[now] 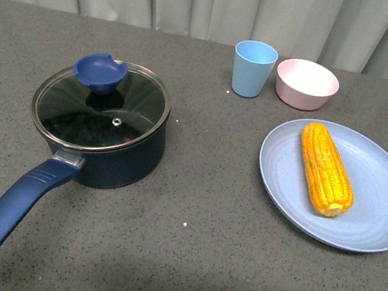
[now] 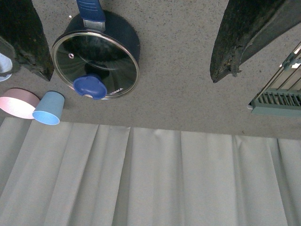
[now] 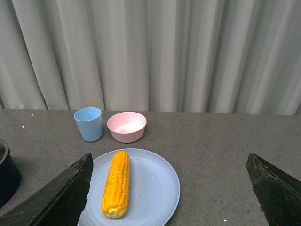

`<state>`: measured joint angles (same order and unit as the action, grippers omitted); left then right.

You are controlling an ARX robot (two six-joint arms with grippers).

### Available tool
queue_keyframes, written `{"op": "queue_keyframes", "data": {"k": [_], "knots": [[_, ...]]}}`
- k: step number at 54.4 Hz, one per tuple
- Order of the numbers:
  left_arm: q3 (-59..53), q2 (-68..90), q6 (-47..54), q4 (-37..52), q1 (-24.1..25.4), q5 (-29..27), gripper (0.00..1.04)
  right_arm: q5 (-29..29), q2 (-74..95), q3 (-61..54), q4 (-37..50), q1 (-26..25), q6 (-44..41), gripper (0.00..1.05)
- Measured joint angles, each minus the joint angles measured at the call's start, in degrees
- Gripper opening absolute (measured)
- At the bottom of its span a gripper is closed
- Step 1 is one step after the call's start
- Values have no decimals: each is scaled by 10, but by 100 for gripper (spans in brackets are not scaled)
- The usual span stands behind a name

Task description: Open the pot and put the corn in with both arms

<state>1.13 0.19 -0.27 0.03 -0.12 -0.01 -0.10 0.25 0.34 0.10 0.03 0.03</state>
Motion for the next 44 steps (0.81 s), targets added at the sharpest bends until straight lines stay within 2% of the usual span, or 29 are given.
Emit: {"op": "queue_keyframes", "data": {"k": [44], "knots": [[0, 0, 0, 0, 0, 0, 98, 0, 0, 0, 0, 0, 0, 96]]}}
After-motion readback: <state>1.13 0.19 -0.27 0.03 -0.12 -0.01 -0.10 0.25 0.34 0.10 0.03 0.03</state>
